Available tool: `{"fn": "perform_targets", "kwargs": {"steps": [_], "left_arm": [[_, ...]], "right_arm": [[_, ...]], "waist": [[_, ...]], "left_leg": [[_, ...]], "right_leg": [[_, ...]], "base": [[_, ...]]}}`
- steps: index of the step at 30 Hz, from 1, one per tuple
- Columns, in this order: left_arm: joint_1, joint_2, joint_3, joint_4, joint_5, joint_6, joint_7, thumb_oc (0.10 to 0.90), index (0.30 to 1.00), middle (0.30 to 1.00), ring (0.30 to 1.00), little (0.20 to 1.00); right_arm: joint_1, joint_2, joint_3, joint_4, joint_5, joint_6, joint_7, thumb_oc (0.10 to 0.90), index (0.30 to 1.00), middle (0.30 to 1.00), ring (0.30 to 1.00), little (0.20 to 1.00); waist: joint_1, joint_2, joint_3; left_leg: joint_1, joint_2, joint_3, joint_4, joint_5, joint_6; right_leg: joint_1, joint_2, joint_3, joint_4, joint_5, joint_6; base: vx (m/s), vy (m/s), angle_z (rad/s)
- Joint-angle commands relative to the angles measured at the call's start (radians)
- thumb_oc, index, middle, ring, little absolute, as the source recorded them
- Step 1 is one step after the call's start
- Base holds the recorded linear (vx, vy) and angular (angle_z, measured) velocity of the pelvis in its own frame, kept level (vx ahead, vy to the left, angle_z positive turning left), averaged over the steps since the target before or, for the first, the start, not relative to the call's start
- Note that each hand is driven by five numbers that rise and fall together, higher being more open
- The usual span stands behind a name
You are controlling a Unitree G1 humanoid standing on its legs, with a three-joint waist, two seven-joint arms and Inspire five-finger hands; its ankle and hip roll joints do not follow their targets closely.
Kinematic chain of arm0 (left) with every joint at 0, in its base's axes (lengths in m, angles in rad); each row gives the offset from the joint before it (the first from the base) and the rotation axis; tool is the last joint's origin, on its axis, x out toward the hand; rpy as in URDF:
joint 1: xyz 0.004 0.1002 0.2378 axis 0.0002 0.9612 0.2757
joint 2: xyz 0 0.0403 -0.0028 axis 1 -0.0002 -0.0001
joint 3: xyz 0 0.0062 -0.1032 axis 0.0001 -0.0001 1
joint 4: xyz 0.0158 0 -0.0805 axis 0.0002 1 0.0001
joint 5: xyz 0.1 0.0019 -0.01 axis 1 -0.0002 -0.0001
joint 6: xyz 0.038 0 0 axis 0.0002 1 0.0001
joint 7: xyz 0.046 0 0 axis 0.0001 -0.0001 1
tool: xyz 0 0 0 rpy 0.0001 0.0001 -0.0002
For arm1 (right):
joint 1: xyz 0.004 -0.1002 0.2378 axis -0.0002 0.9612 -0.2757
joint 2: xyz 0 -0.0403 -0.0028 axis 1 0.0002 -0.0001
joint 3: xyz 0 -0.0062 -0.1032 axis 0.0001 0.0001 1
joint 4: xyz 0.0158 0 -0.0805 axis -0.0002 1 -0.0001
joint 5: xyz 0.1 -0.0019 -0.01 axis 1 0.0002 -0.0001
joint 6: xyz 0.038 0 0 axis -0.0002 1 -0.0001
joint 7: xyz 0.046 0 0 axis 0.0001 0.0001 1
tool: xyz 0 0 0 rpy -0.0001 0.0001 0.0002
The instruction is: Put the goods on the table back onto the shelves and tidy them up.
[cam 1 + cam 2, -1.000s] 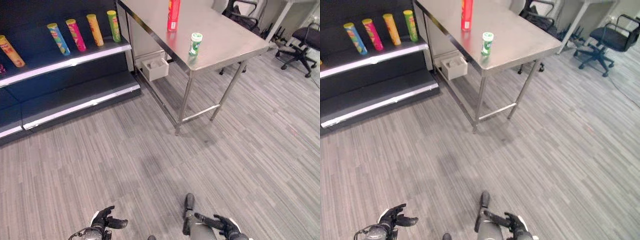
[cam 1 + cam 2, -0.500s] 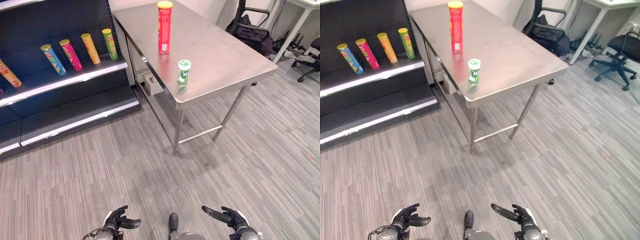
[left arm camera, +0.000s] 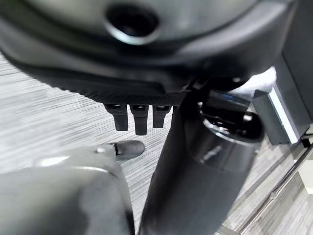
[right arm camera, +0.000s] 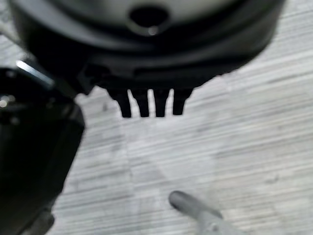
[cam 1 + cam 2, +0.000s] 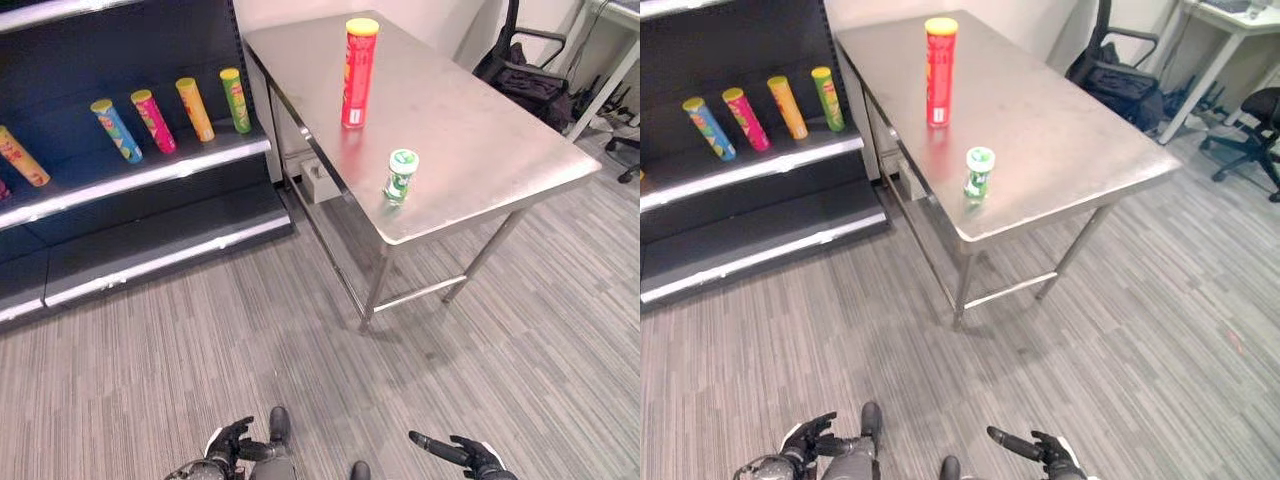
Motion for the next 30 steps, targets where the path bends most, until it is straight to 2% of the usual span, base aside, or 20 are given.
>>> {"fn": "perform_targets", "kwargs": {"steps": [1,2,4,5,7,8,10,11,13,14,15,17,18,19,21,23,24,25,27,30], "left_arm": [[0.005,0.05,-0.016,-0.01,0.042,-0.032,0.017,0.8,0.9,0.9,0.9,0.9],[-0.004,0.059,-0.012,-0.004,0.037,-0.034,0.02,0.8,0.9,0.9,0.9,0.9],[-0.016,0.067,-0.01,-0.006,0.033,-0.033,0.024,0.8,0.9,0.9,0.9,0.9],[-0.026,0.079,-0.007,-0.014,0.034,-0.031,0.024,0.8,0.9,0.9,0.9,0.9],[-0.031,0.09,-0.003,-0.028,0.03,-0.029,0.025,0.8,0.9,0.9,0.9,0.9],[-0.042,0.103,0.0,-0.035,0.023,-0.029,0.028,0.8,0.9,0.9,0.9,0.9],[-0.047,0.113,0.002,-0.04,0.022,-0.025,0.029,0.8,0.9,0.9,0.9,0.9],[-0.044,0.116,0.006,-0.041,0.023,-0.026,0.031,0.8,0.9,0.9,0.9,0.9],[-0.042,0.122,0.028,-0.054,0.011,-0.029,0.037,0.8,0.9,0.9,0.9,0.9],[-0.034,0.129,0.042,-0.059,0.008,-0.029,0.041,0.8,0.9,0.9,0.9,0.9],[-0.034,0.129,0.042,-0.059,0.008,-0.029,0.041,0.8,0.9,0.9,0.9,0.9],[-0.012,0.122,0.062,-0.089,0.012,-0.033,0.042,0.8,0.9,0.9,0.9,0.9],[0.016,0.11,0.084,-0.099,0.037,-0.036,0.028,0.8,0.9,0.9,0.9,0.9],[0.016,0.11,0.083,-0.099,0.037,-0.036,0.028,0.8,0.9,0.9,0.9,0.9],[0.031,0.093,0.089,-0.09,0.058,-0.037,0.011,0.8,0.9,0.9,0.9,0.9],[0.034,0.088,0.089,-0.082,0.065,-0.038,0.005,0.8,0.9,0.9,0.9,0.9],[0.043,0.084,0.079,-0.076,0.082,-0.04,-0.013,0.8,0.9,0.9,0.9,0.9],[0.043,0.084,0.079,-0.076,0.082,-0.04,-0.013,0.8,0.9,0.9,0.9,0.9],[0.044,0.085,0.065,-0.079,0.092,-0.045,-0.027,0.8,0.9,0.9,0.9,0.9],[0.044,0.09,0.042,-0.081,0.114,-0.054,-0.038,0.8,0.9,0.9,0.9,0.9]], "right_arm": [[-0.005,-0.023,-0.005,-0.033,-0.011,-0.03,-0.013,0.8,0.9,0.9,0.9,0.9],[-0.012,-0.009,-0.001,-0.033,-0.007,-0.031,-0.007,0.8,0.9,0.9,0.9,0.9],[-0.024,-0.001,0.0,-0.031,-0.005,-0.027,-0.006,0.8,0.9,0.9,0.9,0.9],[-0.032,0.004,-0.008,-0.048,0.001,-0.028,-0.005,0.8,0.9,0.9,0.9,0.9],[-0.035,0.007,-0.016,-0.064,0.009,-0.027,-0.005,0.8,0.9,0.9,0.9,0.9],[-0.05,0.004,-0.021,-0.083,0.02,-0.027,-0.011,0.8,0.9,0.9,0.9,0.9],[-0.054,0.007,-0.03,-0.099,0.038,-0.03,-0.02,0.8,0.9,0.9,0.9,0.9],[-0.048,0.005,-0.038,-0.11,0.044,-0.032,-0.024,0.8,0.9,0.9,0.9,0.9],[-0.035,-0.019,-0.097,-0.146,0.069,-0.039,-0.052,0.8,0.9,0.9,0.9,0.9],[-0.013,-0.039,-0.142,-0.185,0.073,-0.04,-0.07,0.8,0.9,0.9,0.9,0.9],[-0.013,-0.039,-0.142,-0.185,0.073,-0.04,-0.07,0.8,0.9,0.9,0.9,0.9],[0.036,-0.082,-0.216,-0.272,0.055,-0.049,-0.098,0.8,0.9,0.9,0.9,0.9],[0.116,-0.168,-0.358,-0.44,0.024,-0.066,-0.122,0.8,0.9,0.9,0.9,0.9],[0.116,-0.168,-0.358,-0.44,0.024,-0.066,-0.122,0.8,0.9,0.9,0.9,0.9],[0.158,-0.254,-0.47,-0.596,-0.023,-0.089,-0.13,0.8,0.9,0.9,0.9,0.9],[0.163,-0.285,-0.507,-0.646,-0.034,-0.101,-0.129,0.8,0.9,0.9,0.9,0.9],[0.146,-0.363,-0.577,-0.809,-0.039,-0.144,-0.108,0.8,0.9,0.9,0.9,0.9],[0.147,-0.363,-0.578,-0.81,-0.039,-0.144,-0.108,0.8,0.9,0.9,0.9,0.9],[0.091,-0.417,-0.58,-0.935,-0.025,-0.183,-0.075,0.8,0.9,0.9,0.9,0.9],[0.012,-0.465,-0.547,-0.991,0.008,-0.211,-0.043,0.8,0.9,0.9,0.9,0.9]], "waist": [[0.03,-0.053,-0.035],[0.034,-0.068,-0.045],[0.036,-0.075,-0.049],[0.037,-0.078,-0.051],[0.031,-0.072,-0.044],[0.017,-0.067,-0.016],[0.01,-0.056,-0.001],[0.009,-0.056,-0.004],[-0.002,-0.064,-0.012],[-0.011,-0.077,-0.014],[-0.011,-0.077,-0.014],[-0.016,-0.09,-0.032],[-0.032,-0.094,-0.057],[-0.032,-0.094,-0.058],[-0.048,-0.097,-0.073],[-0.051,-0.098,-0.077],[-0.053,-0.099,-0.087],[-0.052,-0.099,-0.087],[-0.046,-0.099,-0.098],[-0.029,-0.094,-0.11]], "left_leg": [[-0.03,-0.009,-0.004,0.048,-0.041,-0.015],[-0.027,-0.032,0.007,0.065,-0.072,0.01],[-0.021,-0.055,0.017,0.075,-0.097,0.035],[-0.006,-0.079,0.031,0.074,-0.122,0.06],[0.02,-0.095,0.04,0.063,-0.138,0.08],[0.033,-0.107,0.059,0.062,-0.147,0.102],[0.041,-0.104,0.073,0.061,-0.156,0.111],[0.05,-0.107,0.081,0.057,-0.163,0.111],[0.067,-0.115,0.09,0.044,-0.181,0.1],[0.061,-0.115,0.095,0.063,-0.191,0.095],[0.061,-0.115,0.095,0.063,-0.191,0.095],[0.072,-0.114,0.099,0.06,-0.19,0.09],[0.095,-0.103,0.103,0.043,-0.191,0.079],[0.094,-0.103,0.103,0.043,-0.19,0.079],[0.117,-0.089,0.103,0.031,-0.192,0.067],[0.126,-0.084,0.105,0.027,-0.193,0.063],[0.139,-0.069,0.111,0.023,-0.194,0.053],[0.14,-0.069,0.111,0.023,-0.194,0.053],[0.151,-0.059,0.118,0.021,-0.195,0.047],[0.162,-0.048,0.12,0.019,-0.195,0.039]], "right_leg": [[-0.005,-0.115,-0.033,0.006,-0.045,0.113],[0.001,-0.149,-0.023,0.006,-0.035,0.129],[-0.023,-0.179,-0.011,0.054,-0.036,0.143],[-0.063,-0.205,0.005,0.136,-0.034,0.159],[-0.12,-0.215,0.018,0.242,-0.023,0.171],[-0.204,-0.235,0.028,0.373,0.052,0.175],[-0.257,-0.242,0.023,0.441,0.062,0.165],[-0.26,-0.253,0.001,0.425,0.055,0.163],[-0.246,-0.251,-0.06,0.256,0.052,0.158],[-0.225,-0.25,-0.054,0.16,0.062,0.178],[-0.225,-0.25,-0.054,0.159,0.062,0.178],[-0.199,-0.241,-0.036,0.116,0.072,0.181],[-0.159,-0.23,-0.041,0.068,0.08,0.182],[-0.16,-0.23,-0.041,0.068,0.08,0.182],[-0.129,-0.218,-0.047,0.037,0.075,0.181],[-0.119,-0.213,-0.048,0.027,0.073,0.18],[-0.102,-0.204,-0.046,0.014,0.066,0.177],[-0.102,-0.204,-0.046,0.014,0.066,0.177],[-0.091,-0.195,-0.043,0.007,0.056,0.174],[-0.076,-0.187,-0.048,0.006,0.041,0.171]], "base": [[0.25,0.284,-0.26],[0.21,0.261,-0.15],[0.17,0.306,-0.12],[0.13,0.314,-0.2],[0.07,0.283,-0.2],[-0.01,0.263,-0.19],[0.0,0.183,-0.34],[0.09,0.077,-0.3],[0.12,-0.038,-0.14],[0.07,-0.075,-0.2],[0.08,-0.067,-0.26],[0.15,-0.086,-0.04],[0.16,-0.096,0.17],[0.15,-0.093,0.08],[0.1,-0.088,-0.1],[0.08,-0.084,-0.09],[0.05,-0.067,-0.13],[0.06,-0.079,-0.21],[0.04,-0.052,-0.17],[0.03,-0.051,-0.06]]}}
